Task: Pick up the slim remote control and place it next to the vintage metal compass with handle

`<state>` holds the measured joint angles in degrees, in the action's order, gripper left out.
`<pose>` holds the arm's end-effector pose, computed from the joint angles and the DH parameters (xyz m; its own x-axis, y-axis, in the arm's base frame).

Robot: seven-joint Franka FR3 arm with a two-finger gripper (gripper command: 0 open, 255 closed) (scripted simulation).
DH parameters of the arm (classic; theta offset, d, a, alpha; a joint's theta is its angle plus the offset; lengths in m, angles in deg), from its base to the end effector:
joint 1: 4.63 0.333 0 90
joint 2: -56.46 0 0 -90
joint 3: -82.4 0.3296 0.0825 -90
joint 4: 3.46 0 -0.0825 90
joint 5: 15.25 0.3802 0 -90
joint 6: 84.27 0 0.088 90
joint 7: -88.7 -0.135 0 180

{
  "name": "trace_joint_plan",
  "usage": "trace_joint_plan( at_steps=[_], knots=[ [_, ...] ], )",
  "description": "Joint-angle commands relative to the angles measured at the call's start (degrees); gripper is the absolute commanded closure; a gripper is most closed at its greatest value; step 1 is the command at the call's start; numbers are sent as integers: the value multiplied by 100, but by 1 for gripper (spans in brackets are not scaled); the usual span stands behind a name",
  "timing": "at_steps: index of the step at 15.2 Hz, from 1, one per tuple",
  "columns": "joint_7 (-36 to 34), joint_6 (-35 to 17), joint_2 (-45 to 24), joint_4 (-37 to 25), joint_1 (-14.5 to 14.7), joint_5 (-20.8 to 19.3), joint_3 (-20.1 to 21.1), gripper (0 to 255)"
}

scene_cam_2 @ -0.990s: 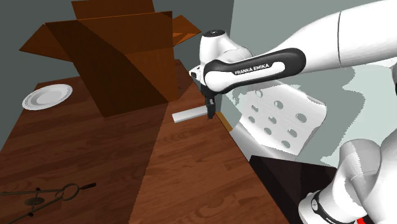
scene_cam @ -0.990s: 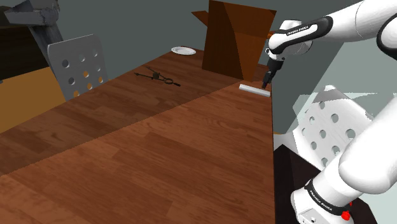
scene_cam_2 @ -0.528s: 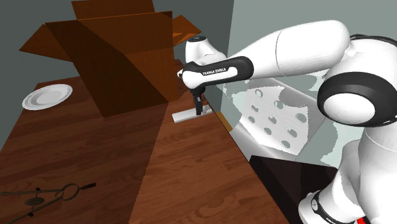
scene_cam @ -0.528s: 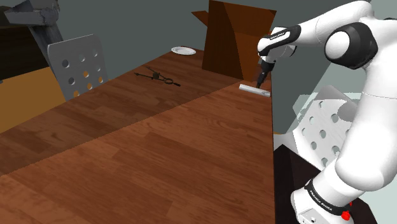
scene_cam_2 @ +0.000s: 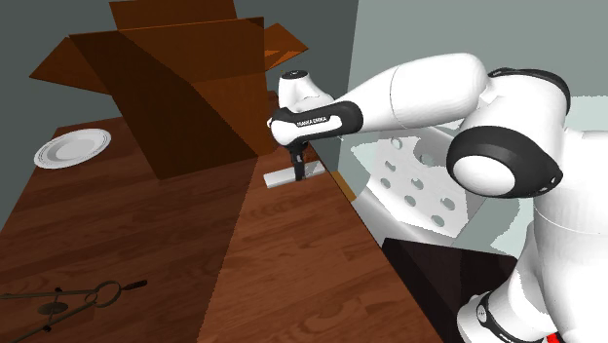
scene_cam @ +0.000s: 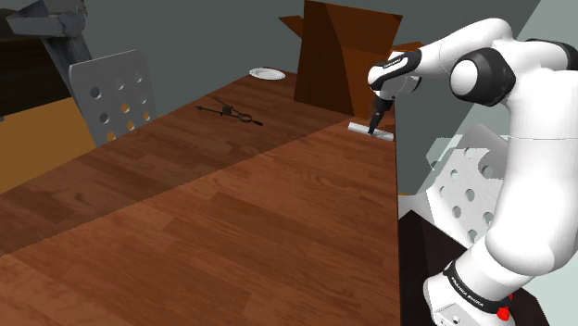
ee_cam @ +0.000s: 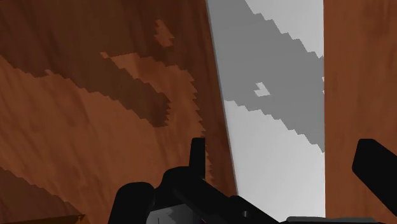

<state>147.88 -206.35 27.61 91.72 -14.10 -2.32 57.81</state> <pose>0.5860 -0.3404 0.3246 0.9329 0.3601 0.0010 0.3600 -0.9328 0.0200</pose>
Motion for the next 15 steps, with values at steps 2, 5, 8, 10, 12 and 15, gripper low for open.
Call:
trace_joint_plan(
  at_steps=[2,5,8,10,12,15],
  knots=[
    [18,-136,-101,40,-12,48,31,0],
    [18,-135,-102,38,-12,48,32,0],
    [18,-135,-102,38,-12,48,32,0],
    [18,-134,-102,38,-12,47,31,255],
    [17,-135,-102,38,-12,48,32,255],
    [20,-135,-99,41,-13,47,31,255]
  ],
)
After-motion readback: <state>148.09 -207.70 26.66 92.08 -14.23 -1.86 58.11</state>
